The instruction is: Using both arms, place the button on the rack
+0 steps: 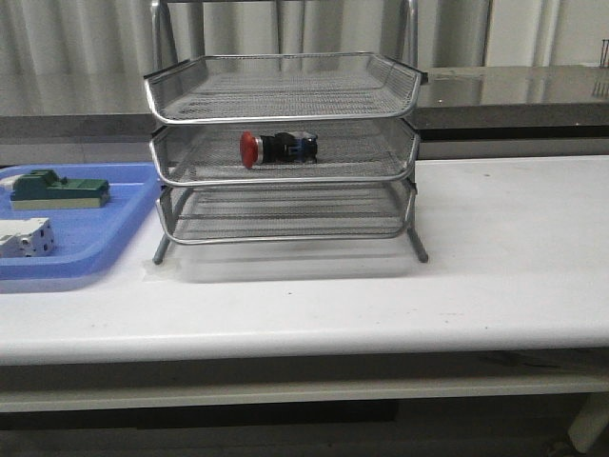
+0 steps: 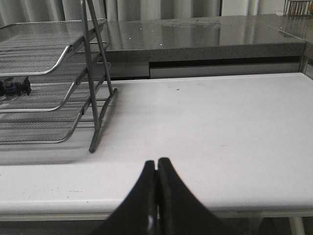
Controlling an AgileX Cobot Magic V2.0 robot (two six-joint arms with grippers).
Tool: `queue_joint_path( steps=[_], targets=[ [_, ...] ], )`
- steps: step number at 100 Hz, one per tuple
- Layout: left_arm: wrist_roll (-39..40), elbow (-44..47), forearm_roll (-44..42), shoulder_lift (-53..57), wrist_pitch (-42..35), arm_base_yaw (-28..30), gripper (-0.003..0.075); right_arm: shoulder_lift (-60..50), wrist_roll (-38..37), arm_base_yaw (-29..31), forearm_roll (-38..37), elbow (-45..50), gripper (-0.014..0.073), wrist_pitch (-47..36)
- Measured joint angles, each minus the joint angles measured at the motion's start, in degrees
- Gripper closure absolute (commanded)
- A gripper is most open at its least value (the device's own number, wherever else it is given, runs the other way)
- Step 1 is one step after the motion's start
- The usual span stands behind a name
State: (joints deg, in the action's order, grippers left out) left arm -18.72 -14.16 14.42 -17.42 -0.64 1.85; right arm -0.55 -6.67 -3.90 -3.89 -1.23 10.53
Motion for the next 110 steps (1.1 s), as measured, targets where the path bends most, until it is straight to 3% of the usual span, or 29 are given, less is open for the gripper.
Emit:
queue_joint_path(
  steps=[30,110],
  targets=[
    [0.00,0.00,0.00,0.00,0.00,0.00,0.0716,0.00,-0.08,0.00,0.33,2.73,0.0651,-6.46],
    [0.00,0.00,0.00,0.00,0.00,0.00,0.0716,0.00,-0.08,0.00,0.45,2.86,0.0651,-6.81]
  ],
)
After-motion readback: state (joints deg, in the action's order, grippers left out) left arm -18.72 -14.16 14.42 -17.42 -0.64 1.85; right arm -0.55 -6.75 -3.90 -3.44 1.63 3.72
